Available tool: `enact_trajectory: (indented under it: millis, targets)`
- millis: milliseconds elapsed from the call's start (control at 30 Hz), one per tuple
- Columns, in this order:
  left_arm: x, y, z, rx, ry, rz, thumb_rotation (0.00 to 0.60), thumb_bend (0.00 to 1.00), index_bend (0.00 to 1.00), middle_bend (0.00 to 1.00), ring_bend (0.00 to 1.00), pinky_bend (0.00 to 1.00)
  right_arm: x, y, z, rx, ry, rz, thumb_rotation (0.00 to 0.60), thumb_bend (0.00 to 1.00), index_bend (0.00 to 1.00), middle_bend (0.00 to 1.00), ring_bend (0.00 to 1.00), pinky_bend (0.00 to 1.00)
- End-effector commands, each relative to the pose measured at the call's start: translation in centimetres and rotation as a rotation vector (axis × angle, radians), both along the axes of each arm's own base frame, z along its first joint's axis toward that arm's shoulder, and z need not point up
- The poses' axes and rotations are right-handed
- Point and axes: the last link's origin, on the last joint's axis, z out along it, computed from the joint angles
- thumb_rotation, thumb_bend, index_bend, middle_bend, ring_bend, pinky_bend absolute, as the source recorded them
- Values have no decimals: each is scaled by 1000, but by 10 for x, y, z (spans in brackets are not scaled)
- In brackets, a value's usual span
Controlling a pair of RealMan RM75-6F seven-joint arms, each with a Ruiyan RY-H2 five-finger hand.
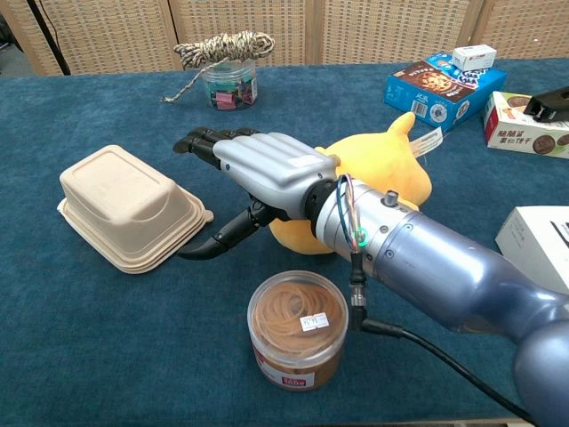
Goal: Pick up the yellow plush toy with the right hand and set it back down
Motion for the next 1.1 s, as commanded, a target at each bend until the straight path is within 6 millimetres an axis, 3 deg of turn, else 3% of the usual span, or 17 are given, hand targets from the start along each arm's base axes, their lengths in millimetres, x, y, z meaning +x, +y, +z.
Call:
enact_trajectory:
  millis: [33, 400, 533, 1100]
  targets:
    - [-1, 0, 1, -1, -2, 2, 600, 0, 0, 0, 0, 0, -3, -4, -5, -29, 23, -1, 274, 0, 0, 0, 0, 0]
    - [0, 0, 1, 0, -1, -1, 600, 0, 0, 0, 0, 0, -26, -28, -5, 40, -12, -170, 275, 0, 0, 0, 0, 0]
    - [0, 0, 0, -2, 2, -1, 600, 0, 0, 0, 0, 0, -39, -38, 4, 39, -13, -227, 273, 0, 0, 0, 0, 0]
    - [3, 0, -3, -8, 7, -2, 600, 0, 0, 0, 0, 0, -60, -60, 39, 11, -72, -352, 274, 0, 0, 0, 0, 0]
